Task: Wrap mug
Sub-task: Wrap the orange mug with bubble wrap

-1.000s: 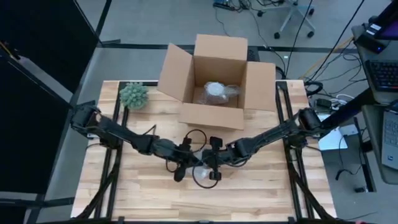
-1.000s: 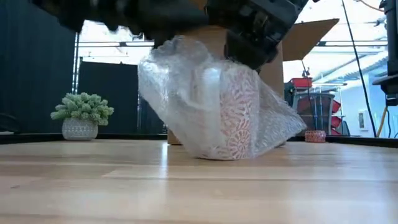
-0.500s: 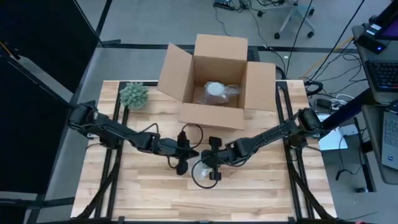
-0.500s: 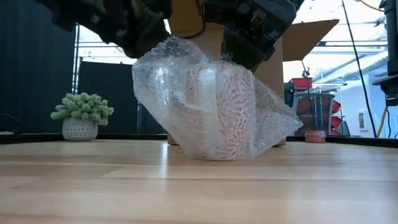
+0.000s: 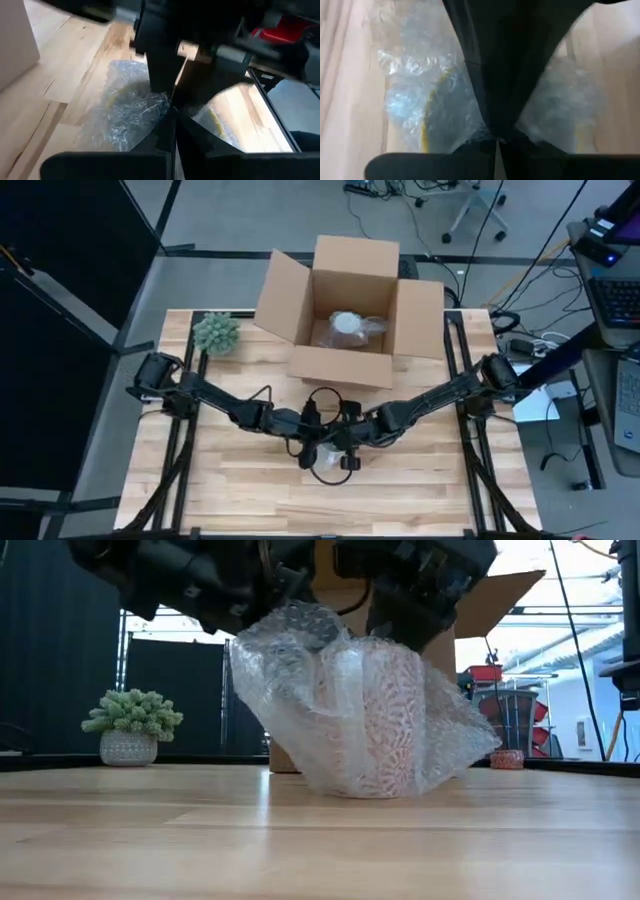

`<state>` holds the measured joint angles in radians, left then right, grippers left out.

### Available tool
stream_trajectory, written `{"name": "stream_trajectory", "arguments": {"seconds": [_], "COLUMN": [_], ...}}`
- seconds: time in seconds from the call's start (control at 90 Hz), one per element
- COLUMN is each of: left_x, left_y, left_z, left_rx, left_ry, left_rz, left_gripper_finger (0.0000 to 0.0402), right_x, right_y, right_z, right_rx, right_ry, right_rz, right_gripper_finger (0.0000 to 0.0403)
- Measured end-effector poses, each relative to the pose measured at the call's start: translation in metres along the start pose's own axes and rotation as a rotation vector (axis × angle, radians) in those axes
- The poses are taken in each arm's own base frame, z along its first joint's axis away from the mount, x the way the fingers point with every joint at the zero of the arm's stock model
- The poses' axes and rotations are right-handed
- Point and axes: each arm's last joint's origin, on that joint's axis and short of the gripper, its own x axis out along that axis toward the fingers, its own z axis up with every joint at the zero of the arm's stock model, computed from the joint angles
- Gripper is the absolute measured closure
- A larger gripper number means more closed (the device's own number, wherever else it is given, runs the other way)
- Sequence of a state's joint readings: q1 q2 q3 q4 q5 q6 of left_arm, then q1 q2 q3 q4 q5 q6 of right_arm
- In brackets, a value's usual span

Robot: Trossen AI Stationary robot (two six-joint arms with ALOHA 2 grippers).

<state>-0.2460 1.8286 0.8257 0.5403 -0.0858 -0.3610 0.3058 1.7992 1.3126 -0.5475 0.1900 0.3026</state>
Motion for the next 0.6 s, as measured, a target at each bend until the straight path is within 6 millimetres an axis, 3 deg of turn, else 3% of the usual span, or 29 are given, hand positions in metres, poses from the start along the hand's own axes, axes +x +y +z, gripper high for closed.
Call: {"name": "stream_trajectory", "arguments": {"seconds": [0.2,0.378,0.6], "left_x": [-0.004,-0.004,-0.004], "left_y": [-0.001,-0.001,-0.001], "left_z": [0.004,0.003,0.003], "left_rx": [-0.001,0.000,0.001], "left_ry": [-0.008,-0.004,0.002], "left_rz": [-0.012,-0.019,-0.033], "left_gripper_finger": [0.0402,0.0402,0.0402], "right_x": [-0.035,-0.048,-0.050], "right_y": [0.001,0.001,0.009], "right_z": [0.017,0.021,0.020], "right_rx": [-0.023,-0.033,-0.063], "right_ry": [0.071,0.129,0.158], "right_rz": [-0.042,-0.031,0.081], "right_gripper_finger": [0.0403,0.0397,0.0325]}}
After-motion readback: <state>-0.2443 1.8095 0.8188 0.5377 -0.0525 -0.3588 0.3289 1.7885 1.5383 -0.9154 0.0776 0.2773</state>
